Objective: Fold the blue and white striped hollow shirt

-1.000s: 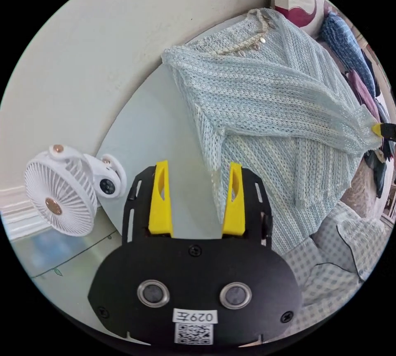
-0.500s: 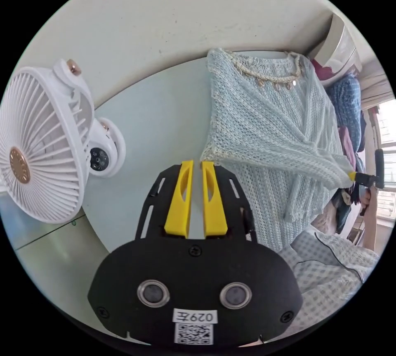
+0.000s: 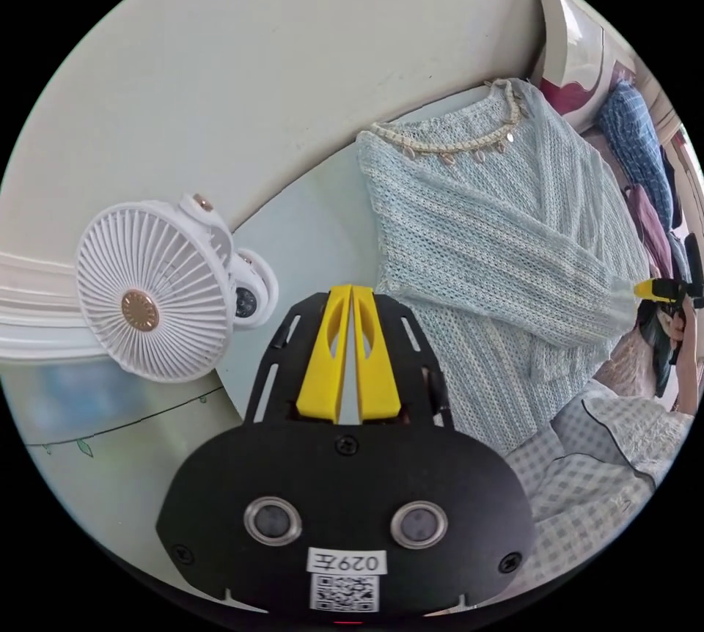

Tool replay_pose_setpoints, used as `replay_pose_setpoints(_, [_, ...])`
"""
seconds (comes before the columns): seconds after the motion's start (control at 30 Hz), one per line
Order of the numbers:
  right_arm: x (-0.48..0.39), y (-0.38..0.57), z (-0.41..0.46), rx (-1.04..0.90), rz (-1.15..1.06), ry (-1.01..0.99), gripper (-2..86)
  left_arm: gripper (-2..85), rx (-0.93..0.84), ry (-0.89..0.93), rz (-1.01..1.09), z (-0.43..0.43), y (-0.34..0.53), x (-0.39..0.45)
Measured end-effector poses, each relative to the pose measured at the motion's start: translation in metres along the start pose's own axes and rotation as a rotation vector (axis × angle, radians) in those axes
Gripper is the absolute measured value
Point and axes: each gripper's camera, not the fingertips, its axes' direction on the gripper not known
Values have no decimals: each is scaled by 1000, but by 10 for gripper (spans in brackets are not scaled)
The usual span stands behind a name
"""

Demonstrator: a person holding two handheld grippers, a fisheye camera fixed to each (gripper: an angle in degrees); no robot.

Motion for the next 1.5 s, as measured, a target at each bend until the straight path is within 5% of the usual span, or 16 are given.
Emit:
replay_pose_setpoints(0.6, [-14, 53, 48, 1, -85, 2, 96, -10, -69, 117, 106, 64, -46, 7])
replay_pose_setpoints(0.87, [-65, 28, 89, -147, -141, -27, 16, -10, -134, 110, 113, 108, -52, 8])
replay_pose_setpoints(1.13, [-86, 43, 73, -204, 49, -364, 0, -10, -121, 98, 120, 119, -48, -4])
replay_pose_setpoints(1.3, [-108, 56, 66, -276, 68, 73, -3, -10, -126, 84, 128, 126, -47, -12])
replay_pose_setpoints(1.5, [-206, 52, 99, -233, -198, 568, -4, -10, -135, 101, 105, 136, -46, -28])
